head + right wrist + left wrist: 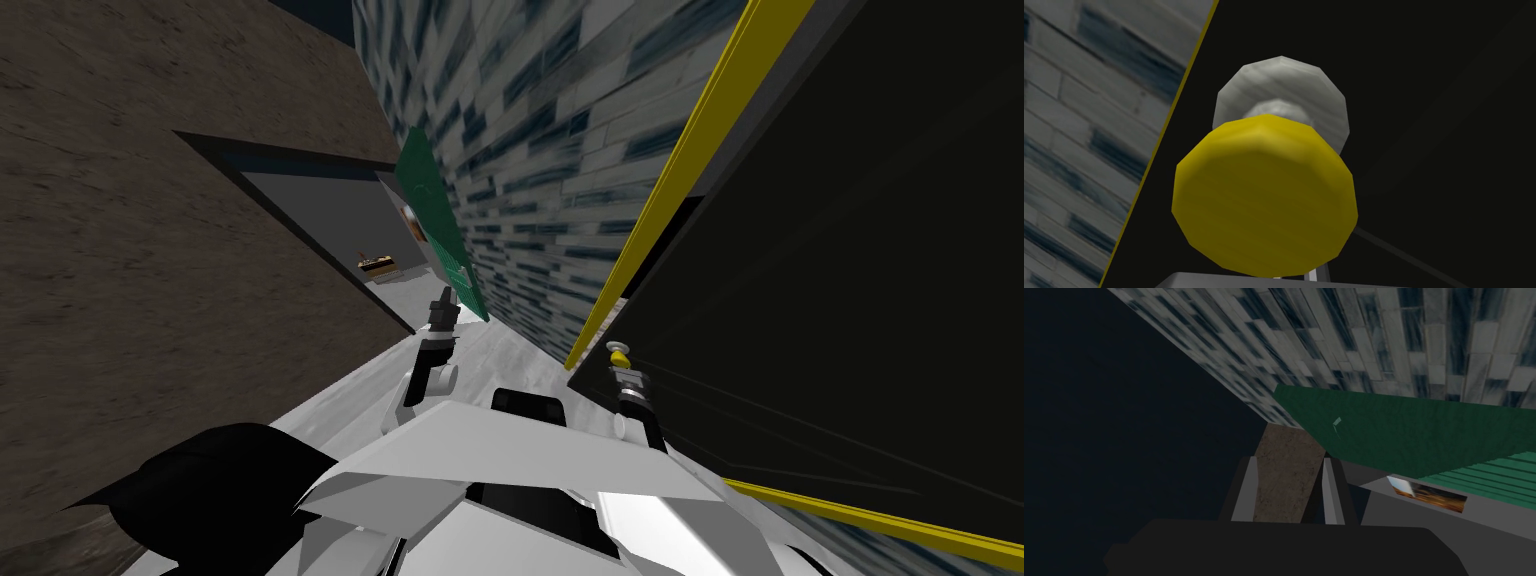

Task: Pull the door open

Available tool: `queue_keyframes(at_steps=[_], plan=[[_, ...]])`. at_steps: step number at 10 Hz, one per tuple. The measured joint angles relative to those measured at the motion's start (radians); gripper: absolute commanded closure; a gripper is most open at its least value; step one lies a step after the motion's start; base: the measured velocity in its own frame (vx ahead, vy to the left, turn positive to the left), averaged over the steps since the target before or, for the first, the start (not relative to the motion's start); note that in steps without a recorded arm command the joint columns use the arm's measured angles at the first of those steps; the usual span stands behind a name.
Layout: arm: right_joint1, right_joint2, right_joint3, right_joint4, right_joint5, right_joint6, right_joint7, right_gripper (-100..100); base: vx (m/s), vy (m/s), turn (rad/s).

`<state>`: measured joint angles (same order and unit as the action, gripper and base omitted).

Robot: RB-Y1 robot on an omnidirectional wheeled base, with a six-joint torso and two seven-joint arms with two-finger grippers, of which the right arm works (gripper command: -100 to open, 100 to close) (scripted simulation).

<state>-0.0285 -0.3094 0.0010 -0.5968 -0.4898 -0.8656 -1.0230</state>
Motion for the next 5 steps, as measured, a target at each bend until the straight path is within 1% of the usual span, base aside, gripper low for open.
queue_keyframes(at_steps=[1,2,3,5], plan=[[-0.002,0.000,0.001,0.004,-0.005,-0.003,-0.018,100,-0.061,-0.016,0.103],[0.009,0.001,-0.001,-0.019,-0.015,0.008,-0.039,100,-0.053,-0.012,0.053],[-0.007,0.007,0.001,0.002,-0.018,0.005,-0.053,-100,-0.093,-0.009,0.007],[-0.015,0.010,0.009,0.019,-0.036,0.007,-0.098,-100,-0.130,0.025,-0.030]])
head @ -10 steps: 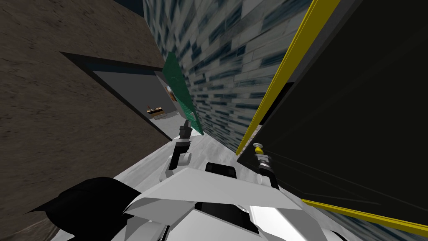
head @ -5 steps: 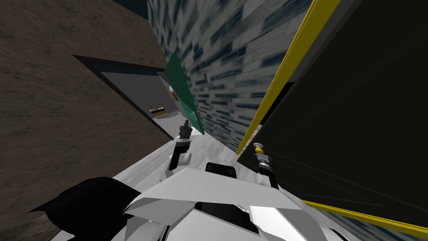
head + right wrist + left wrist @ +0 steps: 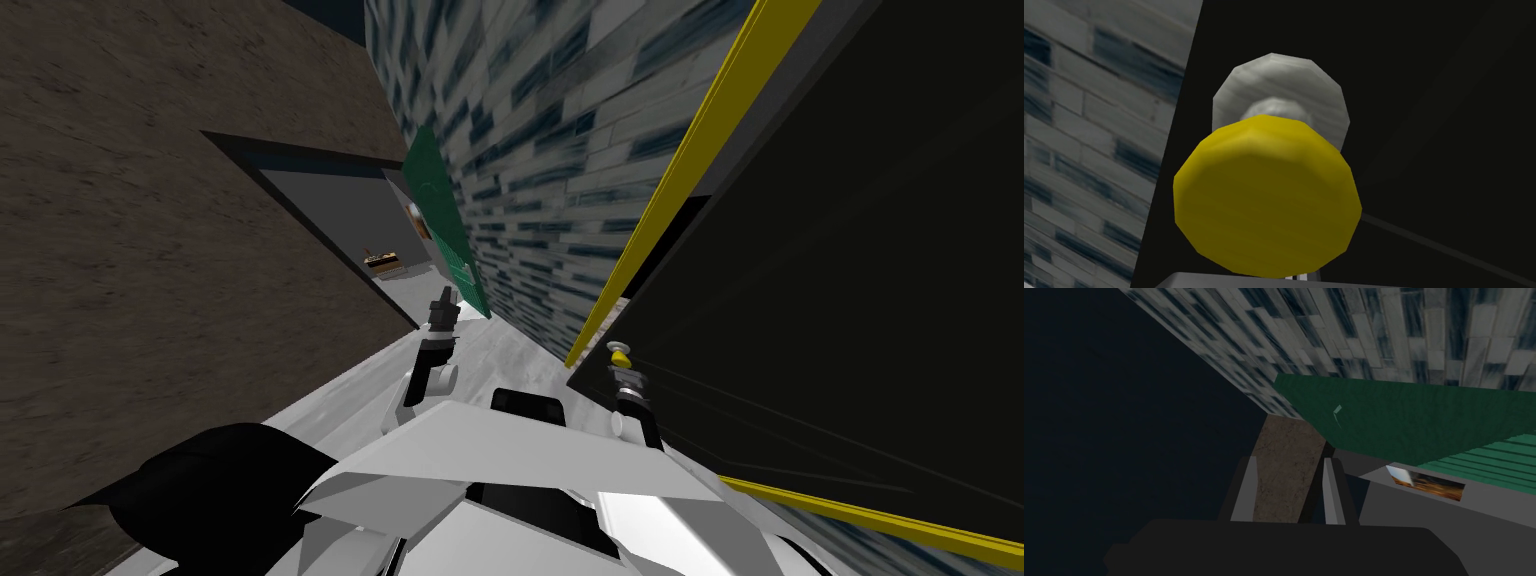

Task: Pull the door open

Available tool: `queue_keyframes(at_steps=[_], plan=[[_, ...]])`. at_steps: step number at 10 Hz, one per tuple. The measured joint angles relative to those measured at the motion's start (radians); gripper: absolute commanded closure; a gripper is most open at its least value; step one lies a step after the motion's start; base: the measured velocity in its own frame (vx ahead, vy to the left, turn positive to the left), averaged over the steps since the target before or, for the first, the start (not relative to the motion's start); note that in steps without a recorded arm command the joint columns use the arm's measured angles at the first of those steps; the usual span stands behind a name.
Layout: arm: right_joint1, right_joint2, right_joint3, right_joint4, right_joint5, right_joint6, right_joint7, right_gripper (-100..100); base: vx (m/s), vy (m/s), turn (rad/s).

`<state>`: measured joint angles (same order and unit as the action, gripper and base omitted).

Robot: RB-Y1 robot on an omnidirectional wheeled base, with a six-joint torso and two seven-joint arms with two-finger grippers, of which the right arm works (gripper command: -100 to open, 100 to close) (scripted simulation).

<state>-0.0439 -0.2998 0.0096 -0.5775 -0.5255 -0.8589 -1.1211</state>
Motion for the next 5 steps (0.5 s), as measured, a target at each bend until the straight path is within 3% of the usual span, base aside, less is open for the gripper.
queue_keyframes(at_steps=[1,3,4,5], plan=[[0.007,-0.003,-0.001,-0.004,-0.006,0.002,-0.017,-100,-0.063,-0.001,-0.046],[0.048,-0.005,-0.010,-0.080,-0.023,0.042,-0.015,-100,-0.081,-0.006,-0.005],[0.018,-0.003,-0.003,-0.029,-0.023,0.022,-0.036,-100,-0.065,0.003,0.010],[0.020,0.000,-0.002,-0.035,-0.029,0.015,-0.050,-100,-0.079,0.012,0.008]])
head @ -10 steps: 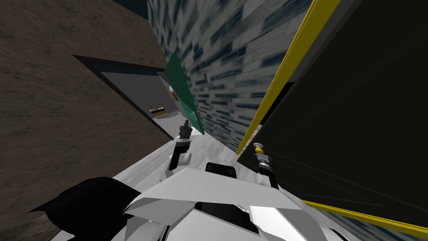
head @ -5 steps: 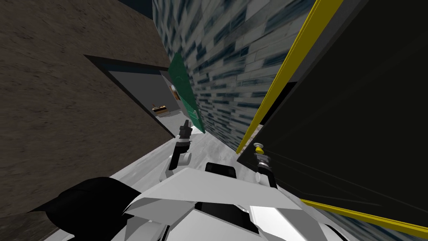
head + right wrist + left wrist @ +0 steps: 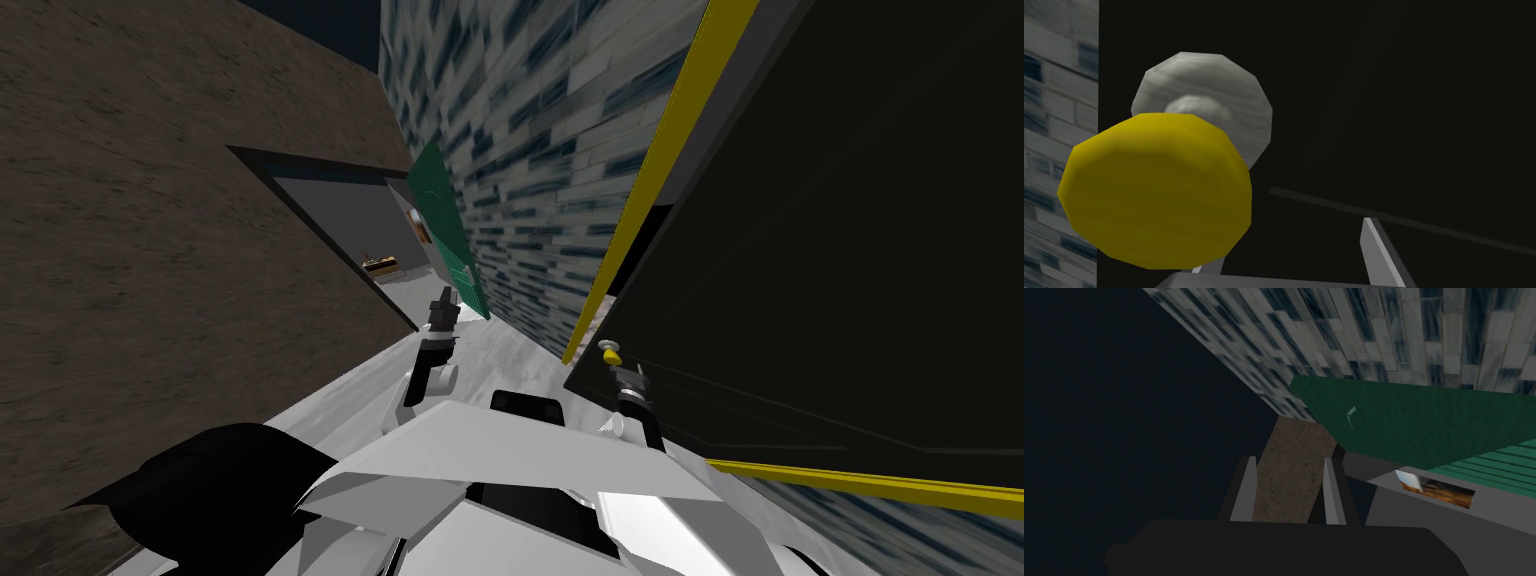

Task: Pull the door open

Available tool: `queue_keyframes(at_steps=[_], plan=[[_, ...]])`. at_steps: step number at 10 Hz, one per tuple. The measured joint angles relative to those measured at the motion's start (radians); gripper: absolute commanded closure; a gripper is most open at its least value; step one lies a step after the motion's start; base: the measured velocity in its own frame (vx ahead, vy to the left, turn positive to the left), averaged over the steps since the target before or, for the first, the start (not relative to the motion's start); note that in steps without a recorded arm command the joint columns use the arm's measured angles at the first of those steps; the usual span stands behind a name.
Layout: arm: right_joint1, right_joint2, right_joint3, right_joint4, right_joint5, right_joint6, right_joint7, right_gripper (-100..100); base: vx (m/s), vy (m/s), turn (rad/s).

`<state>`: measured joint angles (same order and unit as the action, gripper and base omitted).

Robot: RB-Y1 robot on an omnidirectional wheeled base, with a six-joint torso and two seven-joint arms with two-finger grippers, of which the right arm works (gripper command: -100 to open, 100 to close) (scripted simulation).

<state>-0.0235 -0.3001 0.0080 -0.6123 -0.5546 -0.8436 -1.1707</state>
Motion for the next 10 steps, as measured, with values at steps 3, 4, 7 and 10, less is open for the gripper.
queue_keyframes(at_steps=[3,4,7,10], plan=[[0.027,0.006,0.003,-0.065,-0.021,0.030,-0.032,-100,-0.051,0.010,0.002],[0.016,0.010,0.004,-0.049,-0.021,0.026,-0.033,-100,-0.008,0.010,0.007],[0.022,0.014,0.011,-0.075,-0.039,0.032,-0.075,-100,-0.085,0.022,0.001],[0.016,0.022,0.021,-0.046,-0.040,0.016,-0.097,-100,-0.015,0.000,0.005]])
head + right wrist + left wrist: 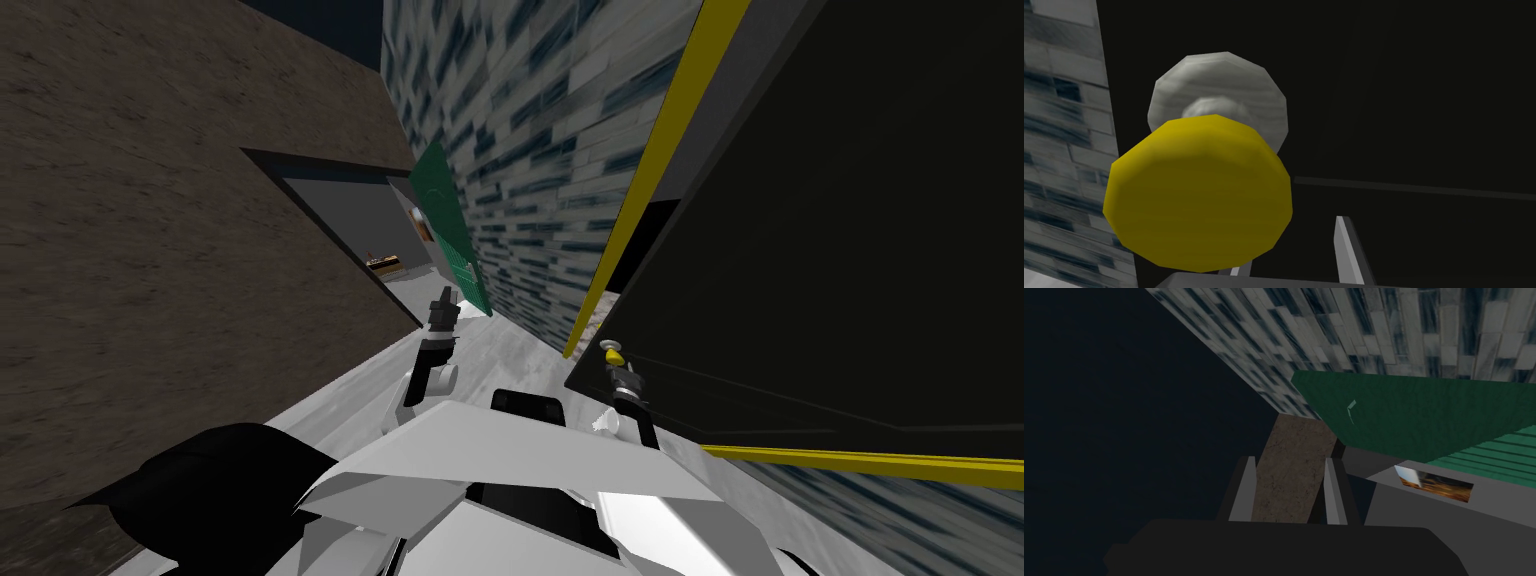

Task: Pull the door open

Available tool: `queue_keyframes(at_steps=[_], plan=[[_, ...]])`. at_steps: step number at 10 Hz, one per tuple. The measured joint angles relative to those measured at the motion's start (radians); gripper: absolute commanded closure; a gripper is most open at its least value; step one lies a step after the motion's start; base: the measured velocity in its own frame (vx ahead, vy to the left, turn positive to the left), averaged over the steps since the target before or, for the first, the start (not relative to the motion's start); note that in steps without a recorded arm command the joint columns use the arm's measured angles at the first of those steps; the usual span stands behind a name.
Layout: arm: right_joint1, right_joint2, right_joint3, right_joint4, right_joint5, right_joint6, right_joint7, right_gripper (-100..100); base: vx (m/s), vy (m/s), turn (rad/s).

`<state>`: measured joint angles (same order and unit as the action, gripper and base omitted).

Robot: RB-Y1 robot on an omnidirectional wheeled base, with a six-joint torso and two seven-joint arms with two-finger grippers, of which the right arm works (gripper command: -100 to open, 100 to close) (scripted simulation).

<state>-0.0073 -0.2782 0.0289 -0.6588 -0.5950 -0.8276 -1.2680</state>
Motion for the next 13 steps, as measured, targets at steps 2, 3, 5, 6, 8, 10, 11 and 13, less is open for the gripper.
queue_keyframes(at_steps=[2,3,5,6,8,10,11,13], plan=[[-0.001,-0.002,-0.003,-0.014,-0.003,0.019,0.008,-100,0.008,0.001,0.003],[0.005,-0.002,-0.004,-0.021,-0.003,0.019,0.007,-100,0.007,0.000,-0.001],[0.006,0.002,-0.005,-0.029,-0.008,0.016,0.001,-100,-0.030,0.014,0.003],[-0.026,-0.002,0.004,0.023,-0.006,-0.001,-0.019,-100,-0.022,0.004,0.022],[-0.011,0.003,0.005,-0.010,-0.016,0.008,-0.033,-100,-0.104,0.005,0.002],[0.008,0.009,0.002,-0.062,-0.032,0.038,-0.045,-100,-0.062,0.007,-0.013],[-0.012,0.012,0.006,-0.026,-0.031,0.026,-0.054,-100,0.005,0.009,0.016],[-0.014,0.011,0.014,-0.014,-0.034,0.013,-0.078,-100,-0.044,0.019,0.010]])
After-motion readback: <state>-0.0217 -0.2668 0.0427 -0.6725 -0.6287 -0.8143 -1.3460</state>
